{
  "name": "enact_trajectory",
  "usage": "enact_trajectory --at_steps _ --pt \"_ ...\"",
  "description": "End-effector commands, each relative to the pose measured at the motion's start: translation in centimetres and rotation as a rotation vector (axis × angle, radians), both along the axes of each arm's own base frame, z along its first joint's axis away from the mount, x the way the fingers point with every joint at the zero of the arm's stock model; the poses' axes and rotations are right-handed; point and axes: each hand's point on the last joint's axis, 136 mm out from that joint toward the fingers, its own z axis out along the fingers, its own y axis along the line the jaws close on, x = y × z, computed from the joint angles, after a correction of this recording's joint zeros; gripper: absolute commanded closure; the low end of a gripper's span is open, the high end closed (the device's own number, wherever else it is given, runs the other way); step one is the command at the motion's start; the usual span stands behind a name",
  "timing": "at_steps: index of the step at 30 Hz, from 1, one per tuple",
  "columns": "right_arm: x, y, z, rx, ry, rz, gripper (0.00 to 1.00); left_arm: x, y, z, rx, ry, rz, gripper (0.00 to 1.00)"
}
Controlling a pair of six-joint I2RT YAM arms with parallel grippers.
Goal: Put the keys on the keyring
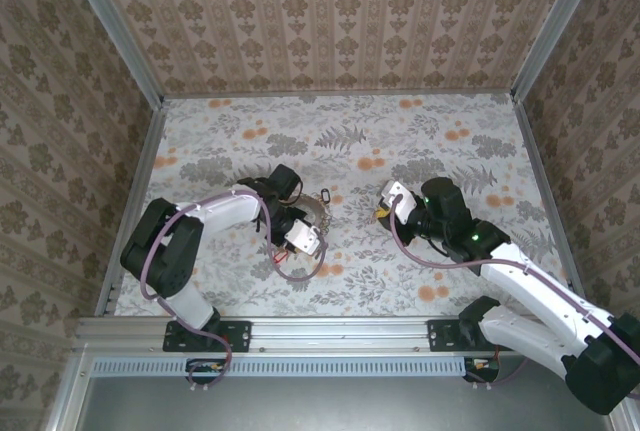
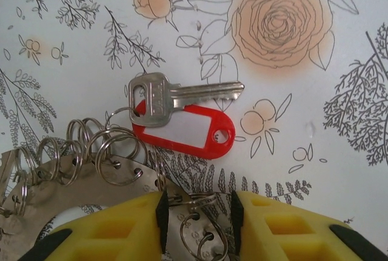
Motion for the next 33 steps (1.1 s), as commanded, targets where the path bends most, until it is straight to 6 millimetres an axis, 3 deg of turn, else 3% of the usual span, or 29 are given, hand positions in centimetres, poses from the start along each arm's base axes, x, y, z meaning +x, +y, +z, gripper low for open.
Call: enact_trajectory --at_steps 1,18,23,28,33 --pt "0.0 -0.5 0.0 0.001 -0.005 -0.024 1.0 -0.2 0.3 -0.2 0.022 -0.011 -0.049 0.65" --pt "-0.2 -0.5 0.1 0.006 -0.011 -0.021 1.0 -0.5 -1.1 -0.9 -0.003 0.022 -0.04 0.68" --pt "-0.2 -0.5 0.1 0.006 -0.01 -0.018 1.0 -0.6 -1.0 0.3 -0.036 0.05 0.036 0.67" --pt "-0.3 -0.5 0.4 0.005 -0.016 -0.012 1.0 0.8 -1.9 4.3 -0.161 0.126 0.319 0.56" --pt "0.0 -0.6 0.4 -0.003 -0.021 -0.02 1.0 2.2 -2.9 8.0 -0.16 0.311 0.86 0.53"
